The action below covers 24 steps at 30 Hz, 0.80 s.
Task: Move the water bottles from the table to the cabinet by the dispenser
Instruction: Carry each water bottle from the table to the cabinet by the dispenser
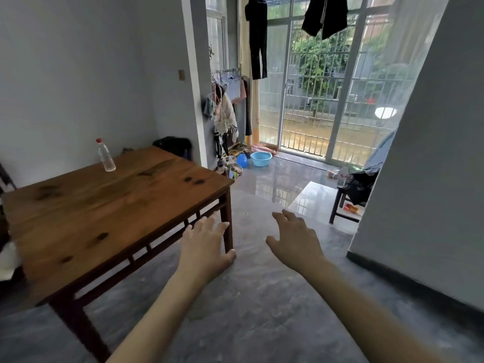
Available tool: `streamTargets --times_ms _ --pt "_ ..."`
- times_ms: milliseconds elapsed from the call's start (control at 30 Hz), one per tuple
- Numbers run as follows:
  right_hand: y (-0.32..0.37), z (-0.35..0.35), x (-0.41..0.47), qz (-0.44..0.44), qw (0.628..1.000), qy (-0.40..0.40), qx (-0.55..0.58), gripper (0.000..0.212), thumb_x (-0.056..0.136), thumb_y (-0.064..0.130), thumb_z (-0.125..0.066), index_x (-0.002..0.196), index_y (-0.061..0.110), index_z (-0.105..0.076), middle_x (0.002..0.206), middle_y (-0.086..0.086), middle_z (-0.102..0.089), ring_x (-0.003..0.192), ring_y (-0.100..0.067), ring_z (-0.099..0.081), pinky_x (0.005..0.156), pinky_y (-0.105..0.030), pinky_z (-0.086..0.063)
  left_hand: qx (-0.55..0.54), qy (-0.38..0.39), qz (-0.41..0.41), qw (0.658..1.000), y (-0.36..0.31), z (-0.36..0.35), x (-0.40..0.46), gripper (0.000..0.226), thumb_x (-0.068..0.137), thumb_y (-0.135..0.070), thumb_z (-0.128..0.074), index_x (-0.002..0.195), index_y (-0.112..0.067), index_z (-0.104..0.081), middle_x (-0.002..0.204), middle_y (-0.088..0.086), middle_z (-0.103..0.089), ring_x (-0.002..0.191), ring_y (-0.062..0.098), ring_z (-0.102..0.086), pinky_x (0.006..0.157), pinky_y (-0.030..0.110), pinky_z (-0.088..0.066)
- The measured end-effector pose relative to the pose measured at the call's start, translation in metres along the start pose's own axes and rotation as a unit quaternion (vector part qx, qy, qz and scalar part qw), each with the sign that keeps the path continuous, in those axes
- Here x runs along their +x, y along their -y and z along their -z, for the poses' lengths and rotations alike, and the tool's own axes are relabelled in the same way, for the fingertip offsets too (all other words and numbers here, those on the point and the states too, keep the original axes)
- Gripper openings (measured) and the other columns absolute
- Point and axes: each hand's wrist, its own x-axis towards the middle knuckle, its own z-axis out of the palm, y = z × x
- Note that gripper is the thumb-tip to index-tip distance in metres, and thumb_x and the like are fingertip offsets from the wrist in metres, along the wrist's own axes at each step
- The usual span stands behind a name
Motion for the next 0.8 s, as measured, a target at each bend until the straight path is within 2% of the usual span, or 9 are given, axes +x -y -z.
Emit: streamTargets --times_ms 200,400,667,800 --pt "-0.021 0.014 0.114 -0.018 0.999 -0.015 -0.030 0.065 0.093 0.044 -0.049 0.152 0.025 -0.029 0.163 -0.004 -0.022 0.145 -0.027 -0.027 0.111 -0.046 -0.033 -0.011 0.010 -0.016 1.000 -0.006 0.001 0.131 0.071 0.093 -0.056 -0.055 0.155 -0.032 -0.029 0.170 0.001 -0.008 0.156 0.026 -0.011 0.125 0.050 -0.013" --pt "-0.054 0.020 0.204 -0.041 0.998 -0.015 -0.037 0.066 0.093 0.045 -0.049 0.152 0.025 -0.028 0.163 -0.003 -0.021 0.145 -0.027 -0.027 0.111 -0.045 -0.032 -0.010 0.039 -0.040 0.998 -0.031 -0.014 0.237 0.076 0.092 -0.059 -0.054 0.157 -0.032 -0.023 0.170 0.002 0.000 0.156 0.029 -0.007 0.123 0.050 -0.014" --pt "-0.123 0.019 0.331 -0.048 0.998 -0.006 -0.043 0.066 0.095 0.046 -0.048 0.153 0.023 -0.027 0.163 -0.004 -0.020 0.145 -0.027 -0.026 0.111 -0.045 -0.032 -0.015 0.037 -0.053 0.998 -0.071 -0.044 0.373 0.076 0.092 -0.059 -0.053 0.156 -0.032 -0.022 0.171 0.001 0.000 0.156 0.028 -0.006 0.124 0.050 -0.012" --pt "-0.170 0.032 0.406 -0.043 0.998 -0.018 -0.039 0.066 0.094 0.045 -0.049 0.153 0.024 -0.027 0.162 -0.004 -0.021 0.145 -0.027 -0.026 0.111 -0.046 -0.032 -0.010 0.026 -0.057 0.998 -0.108 -0.053 0.452 0.076 0.092 -0.060 -0.054 0.156 -0.033 -0.023 0.170 0.002 -0.007 0.155 0.028 -0.009 0.124 0.050 -0.014"
